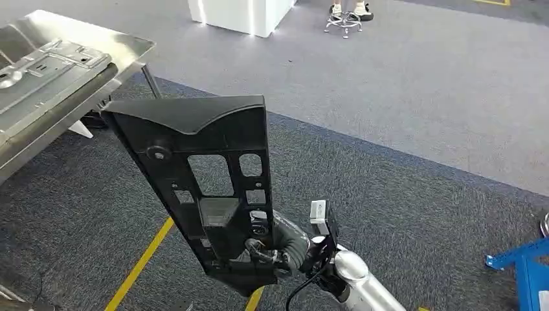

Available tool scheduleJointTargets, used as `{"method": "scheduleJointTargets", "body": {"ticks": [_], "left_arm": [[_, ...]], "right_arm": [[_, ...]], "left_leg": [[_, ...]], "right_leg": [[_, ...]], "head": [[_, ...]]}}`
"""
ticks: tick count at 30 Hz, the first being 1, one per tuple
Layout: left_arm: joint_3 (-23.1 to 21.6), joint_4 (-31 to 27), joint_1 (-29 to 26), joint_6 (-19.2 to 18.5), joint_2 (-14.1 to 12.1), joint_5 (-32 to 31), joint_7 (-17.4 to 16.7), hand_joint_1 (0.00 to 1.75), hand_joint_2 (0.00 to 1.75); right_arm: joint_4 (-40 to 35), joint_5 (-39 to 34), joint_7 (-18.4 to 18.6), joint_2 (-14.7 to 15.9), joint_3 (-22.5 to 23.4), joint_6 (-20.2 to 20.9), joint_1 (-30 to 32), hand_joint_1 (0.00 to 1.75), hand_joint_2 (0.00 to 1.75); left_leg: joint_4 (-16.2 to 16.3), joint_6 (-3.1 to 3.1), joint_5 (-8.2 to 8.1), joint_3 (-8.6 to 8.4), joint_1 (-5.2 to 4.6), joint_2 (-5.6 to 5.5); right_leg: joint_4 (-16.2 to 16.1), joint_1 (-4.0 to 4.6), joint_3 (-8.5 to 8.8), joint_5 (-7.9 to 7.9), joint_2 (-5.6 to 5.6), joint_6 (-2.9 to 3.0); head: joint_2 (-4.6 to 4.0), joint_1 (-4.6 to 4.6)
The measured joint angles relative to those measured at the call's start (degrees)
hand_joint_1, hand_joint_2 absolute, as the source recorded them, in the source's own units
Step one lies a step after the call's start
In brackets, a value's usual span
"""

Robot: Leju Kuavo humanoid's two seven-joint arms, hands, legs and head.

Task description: Take the parts from the cabinet and place them on the table.

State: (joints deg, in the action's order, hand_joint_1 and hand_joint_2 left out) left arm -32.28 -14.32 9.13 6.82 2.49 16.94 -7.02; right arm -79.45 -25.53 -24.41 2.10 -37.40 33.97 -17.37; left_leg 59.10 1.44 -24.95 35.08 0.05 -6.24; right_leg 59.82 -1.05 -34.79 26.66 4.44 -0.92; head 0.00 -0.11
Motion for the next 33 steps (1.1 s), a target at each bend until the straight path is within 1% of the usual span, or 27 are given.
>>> {"method": "scheduleJointTargets", "body": {"ticks": [3,4,5,6,7,8,9,10,11,12,13,14,15,17,19,20,21,22,23,24,25,26,27,28,29,30,33], "left_arm": [[0.42,0.0,-0.4,0.09,0.0,-0.02,-0.02,0.0,1.75],[0.5,0.0,-0.42,0.13,-0.04,-0.02,-0.02,0.0,1.75],[0.61,0.0,-0.45,0.18,-0.04,-0.02,0.0,0.0,1.75],[0.68,0.0,-0.28,0.07,-0.02,-0.02,0.0,0.0,1.75],[0.7,0.0,-0.11,0.04,-0.02,-0.07,0.0,0.0,1.75],[0.77,0.0,-0.06,0.04,-0.02,-0.09,0.0,0.0,1.75],[0.81,0.0,-0.12,0.04,-0.02,-0.11,0.0,0.0,1.75],[0.81,0.0,-0.22,0.04,-0.02,-0.13,0.0,0.0,1.75],[0.81,0.0,-0.29,0.04,-0.04,-0.15,0.0,0.0,1.75],[0.81,0.0,-0.35,0.0,-0.04,-0.2,0.0,0.0,1.75],[0.85,0.0,-0.37,-0.09,-0.09,-0.31,0.0,0.0,1.75],[0.88,0.0,-0.34,-0.13,-0.11,-0.35,0.0,0.0,1.75],[0.9,0.0,-0.27,-0.15,-0.13,-0.35,0.02,0.0,1.75],[0.94,0.0,-0.35,-0.15,-0.13,-0.35,0.07,0.0,1.75],[0.98,0.0,-0.37,-0.15,-0.24,-0.35,0.07,0.0,1.75],[0.98,0.0,-0.39,-0.15,-0.22,-0.35,0.07,0.0,1.75],[0.98,0.0,-0.26,-0.15,-0.24,-0.35,0.09,0.0,1.75],[1.01,0.0,-0.09,-0.15,-0.24,-0.35,0.09,0.0,1.75],[1.01,0.0,-0.01,-0.13,-0.24,-0.35,0.09,0.0,1.75],[1.03,0.0,-0.03,-0.09,-0.24,-0.35,0.07,0.0,1.75],[1.07,0.0,-0.1,-0.04,-0.24,-0.35,0.0,0.0,1.75],[1.09,0.0,-0.16,-0.07,-0.26,-0.37,0.0,0.0,1.75],[1.12,0.0,-0.14,-0.13,-0.26,-0.39,0.0,0.0,1.75],[1.16,0.0,-0.1,-0.13,-0.26,-0.42,0.0,0.0,1.75],[1.16,0.0,-0.07,-0.13,-0.24,-0.42,0.0,0.0,1.75],[1.18,0.0,-0.08,-0.2,-0.24,-0.44,-0.02,0.0,1.75],[1.4,0.02,-0.16,-0.2,-0.26,-0.5,-0.2,0.0,1.75]], "right_arm": [[0.15,0.11,-0.22,0.0,0.02,0.02,-0.08,1.75,1.75],[0.15,0.13,-0.28,-0.09,0.02,0.07,-0.14,1.75,1.75],[0.2,0.17,-0.33,-0.17,0.02,0.07,-0.2,1.75,1.75],[0.22,0.2,-0.57,-0.24,0.02,0.09,-0.24,1.75,1.75],[0.24,0.26,-0.7,-0.24,0.02,0.15,-0.26,1.75,1.75],[0.35,0.37,-0.68,-0.22,0.02,0.15,-0.23,1.75,1.75],[0.55,0.44,-0.68,-0.22,0.02,0.13,-0.19,1.75,1.75],[0.61,0.46,-0.66,-0.24,0.02,0.11,-0.17,1.75,1.75],[0.66,0.48,-0.63,-0.22,0.02,0.11,-0.19,1.75,1.75],[0.68,0.48,-0.61,-0.24,0.02,0.09,-0.24,1.75,1.75],[0.68,0.5,-0.61,-0.24,0.02,0.07,-0.31,1.75,1.75],[0.68,0.5,-0.61,-0.24,0.02,0.07,-0.43,1.75,1.75],[0.68,0.52,-0.61,-0.22,0.02,0.07,-0.58,1.75,1.75],[0.72,0.61,-0.61,-0.26,0.02,0.07,-0.64,1.75,1.75],[0.7,0.63,-0.59,-0.3,0.02,0.04,-0.74,1.75,1.75],[0.72,0.66,-0.57,-0.24,0.04,0.04,-0.8,1.75,1.75],[0.72,0.63,-0.61,-0.26,0.04,0.07,-0.94,1.75,1.75],[0.74,0.63,-0.63,-0.26,0.07,0.09,-0.97,1.75,1.75],[0.81,0.66,-0.57,-0.22,0.07,0.02,-0.81,1.75,1.75],[0.94,0.66,-0.55,-0.15,0.07,0.02,-0.6,1.75,1.75],[1.07,0.66,-0.55,-0.11,0.07,0.0,-0.47,1.75,1.75],[1.18,0.66,-0.55,-0.11,0.07,0.0,-0.44,1.75,1.75],[1.25,0.66,-0.59,-0.11,0.07,0.0,-0.47,1.75,1.75],[1.25,0.66,-0.61,-0.11,0.07,0.0,-0.55,1.75,1.75],[1.22,0.66,-0.63,-0.11,0.07,0.0,-0.63,1.75,1.75],[1.25,0.66,-0.66,-0.11,0.07,0.0,-0.7,1.75,1.75],[1.25,0.44,-0.57,-0.13,0.09,0.02,-0.74,1.75,1.75]], "left_leg": [[-0.62,-1.13,0.4,0.37,0.34,-1.31],[-0.37,-1.34,0.22,0.61,0.32,-1.38],[0.82,-1.51,-0.52,0.89,0.07,1.44],[3.92,-1.8,-2.38,2.48,0.03,3.62],[8.13,-2.04,-4.44,4.65,0.2,4.83],[12.71,-2.21,-6.28,7.08,0.37,5.48],[16.1,-2.36,-7.17,8.95,0.5,5.73],[16.77,-2.44,-6.69,9.47,0.59,5.86],[14.61,-2.48,-4.92,8.5,0.66,5.92],[10.1,-2.43,-2.35,6.12,0.68,6.02],[4.29,-2.22,0.28,2.9,0.67,6.31],[-0.5,-1.9,0.93,0.57,0.57,7.15],[-0.65,-1.57,0.45,0.01,0.03,7.41],[-0.72,-1.02,0.4,0.27,-0.15,6.96],[-1.61,-0.19,0.61,-0.37,0.03,6.57],[-2.07,0.07,0.85,-0.93,0.24,6.47],[-2.14,0.51,0.83,-1.06,0.3,6.32],[-2.1,0.79,0.81,-1.03,0.21,6.19],[-2.09,0.93,0.72,-1.02,0.07,5.93],[-2.04,1.01,0.67,-0.99,-0.05,5.69],[-1.96,1.09,0.59,-1.0,-0.13,5.49],[-1.82,1.08,0.5,-1.03,-0.19,5.21],[-1.61,0.97,0.39,-1.04,-0.22,4.9],[-1.35,0.84,0.21,-1.08,-0.24,4.67],[-0.99,0.67,-0.04,-1.07,-0.23,4.53],[-0.77,0.38,-0.25,-0.87,-0.53,4.46],[-1.0,-0.47,-0.34,-0.91,-0.22,4.33]], "right_leg": [[0.07,0.43,0.17,-0.19,-1.53,0.89],[-0.58,-0.05,0.52,-0.46,-2.18,1.3],[-0.92,0.02,0.85,-0.45,-2.9,1.67],[-0.99,0.13,0.98,-0.39,-3.68,2.01],[-0.99,0.29,1.02,-0.31,-4.39,2.13],[-0.99,0.41,1.04,-0.19,-5.24,2.27],[-0.96,0.48,1.03,-0.08,-6.01,2.27],[-0.93,0.48,1.06,0.02,-6.48,2.18],[-0.91,0.48,1.15,0.15,-6.72,2.03],[-0.9,0.46,1.35,0.27,-7.18,1.92],[-0.9,0.45,1.65,0.45,-7.52,1.74],[-0.91,0.44,1.89,0.6,-7.84,1.55],[-0.9,0.83,1.8,0.7,-7.95,1.26],[-1.0,0.63,1.91,0.68,-8.02,0.71],[-1.43,0.79,2.58,0.84,-8.32,-0.27],[-0.57,0.38,2.41,1.36,-7.15,-0.46],[1.96,0.37,1.16,3.02,-5.88,-0.42],[6.36,0.36,-1.12,5.24,-5.07,-0.42],[11.28,0.36,-3.73,7.27,-4.76,-0.48],[15.06,0.36,-5.94,8.36,-4.64,-0.52],[16.62,0.36,-7.16,8.04,-4.64,-0.52],[15.14,0.36,-6.86,6.27,-4.64,-0.4],[11.46,0.37,-5.38,3.72,-4.62,-0.21],[5.94,0.4,-2.88,0.77,-4.52,0.08],[0.66,0.47,-0.41,-1.32,-4.29,0.47],[-0.07,0.92,-0.12,-0.33,-4.1,0.46],[-0.54,1.01,-0.1,-0.61,-4.22,0.89]], "head": [[0.0,0.0],[0.0,-0.02],[0.0,-0.04],[0.0,-0.13],[0.0,-0.09],[0.0,-0.09],[0.0,-0.11],[0.0,-0.11],[0.0,-0.13],[0.0,-0.11],[0.0,-0.11],[0.0,-0.09],[0.0,-0.09],[0.0,-0.07],[0.0,-0.07],[0.0,-0.04],[0.0,-0.02],[0.0,0.07],[0.0,0.04],[0.0,0.07],[0.0,0.04],[0.0,0.07],[0.0,0.04],[0.0,0.07],[0.0,0.07],[0.0,0.02],[0.0,0.07]]}}
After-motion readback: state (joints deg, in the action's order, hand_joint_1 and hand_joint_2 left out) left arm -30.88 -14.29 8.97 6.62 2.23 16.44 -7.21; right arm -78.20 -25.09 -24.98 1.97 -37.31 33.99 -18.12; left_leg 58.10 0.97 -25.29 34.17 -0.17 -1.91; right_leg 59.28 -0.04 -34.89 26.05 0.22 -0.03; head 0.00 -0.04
